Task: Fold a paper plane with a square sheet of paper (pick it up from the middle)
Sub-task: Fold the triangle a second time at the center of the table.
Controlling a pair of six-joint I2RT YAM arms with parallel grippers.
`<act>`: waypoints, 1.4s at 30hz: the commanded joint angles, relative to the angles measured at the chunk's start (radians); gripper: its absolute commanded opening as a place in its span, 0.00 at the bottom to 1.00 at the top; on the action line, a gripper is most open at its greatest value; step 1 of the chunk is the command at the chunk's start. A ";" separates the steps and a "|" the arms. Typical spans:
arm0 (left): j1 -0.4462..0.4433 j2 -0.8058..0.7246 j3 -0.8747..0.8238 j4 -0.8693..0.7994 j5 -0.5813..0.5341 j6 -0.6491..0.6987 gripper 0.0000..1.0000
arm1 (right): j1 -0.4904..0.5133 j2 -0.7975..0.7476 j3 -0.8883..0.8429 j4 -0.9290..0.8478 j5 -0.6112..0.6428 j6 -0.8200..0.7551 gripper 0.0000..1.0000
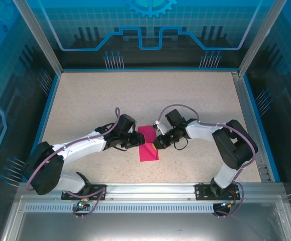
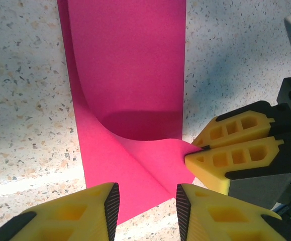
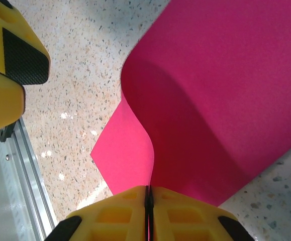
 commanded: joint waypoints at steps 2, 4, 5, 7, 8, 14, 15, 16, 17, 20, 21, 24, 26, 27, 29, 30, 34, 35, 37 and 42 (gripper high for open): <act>-0.011 -0.008 0.007 -0.007 0.008 -0.007 0.39 | -0.015 0.020 0.065 -0.075 0.029 -0.043 0.11; -0.012 -0.006 0.010 -0.005 0.009 -0.006 0.39 | -0.015 0.031 0.078 -0.093 0.045 -0.054 0.11; -0.013 -0.004 0.010 -0.003 0.008 -0.009 0.39 | -0.015 0.038 0.082 -0.097 0.048 -0.058 0.11; -0.014 -0.003 0.008 0.006 0.008 -0.015 0.39 | -0.015 0.046 0.092 -0.104 0.053 -0.061 0.11; -0.015 0.000 0.011 0.006 0.008 -0.016 0.39 | -0.015 0.048 0.093 -0.102 0.053 -0.064 0.11; -0.015 0.007 0.021 -0.002 0.005 -0.014 0.38 | -0.011 0.077 0.113 -0.115 0.069 -0.073 0.12; -0.017 0.008 0.024 -0.003 0.005 -0.015 0.38 | -0.013 0.081 0.116 -0.117 0.068 -0.076 0.12; -0.017 0.009 0.023 -0.004 0.005 -0.015 0.38 | -0.012 0.082 0.116 -0.117 0.066 -0.077 0.12; -0.017 0.011 0.022 -0.002 0.004 -0.013 0.38 | -0.012 0.081 0.116 -0.115 0.066 -0.077 0.12; -0.017 0.017 0.021 0.004 0.006 -0.017 0.38 | -0.013 0.086 0.119 -0.112 0.071 -0.077 0.12; -0.017 0.019 0.021 0.004 0.008 -0.016 0.38 | -0.012 0.090 0.121 -0.113 0.068 -0.079 0.12; -0.018 0.024 0.025 0.003 0.008 -0.015 0.38 | -0.012 0.104 0.131 -0.113 0.058 -0.084 0.12; -0.018 0.026 0.028 0.003 0.008 -0.015 0.38 | -0.010 0.112 0.136 -0.111 0.047 -0.085 0.13; -0.018 0.026 0.030 0.002 0.007 -0.015 0.38 | -0.011 0.117 0.141 -0.113 0.046 -0.085 0.13; -0.018 0.028 0.033 -0.001 0.005 -0.012 0.38 | -0.010 0.125 0.144 -0.114 0.049 -0.089 0.13; -0.018 0.029 0.035 -0.003 0.005 -0.012 0.38 | -0.010 0.127 0.146 -0.114 0.052 -0.090 0.13; -0.019 0.034 0.040 -0.005 0.008 -0.010 0.38 | -0.009 0.121 0.138 -0.113 0.054 -0.091 0.13; -0.019 0.036 0.040 -0.005 0.007 -0.009 0.38 | -0.009 0.117 0.136 -0.115 0.057 -0.091 0.13; -0.019 0.043 0.041 -0.001 0.010 -0.011 0.38 | -0.009 0.118 0.140 -0.125 0.062 -0.095 0.14; -0.022 0.051 0.046 0.005 0.017 -0.017 0.37 | -0.008 0.112 0.125 -0.121 0.050 -0.088 0.14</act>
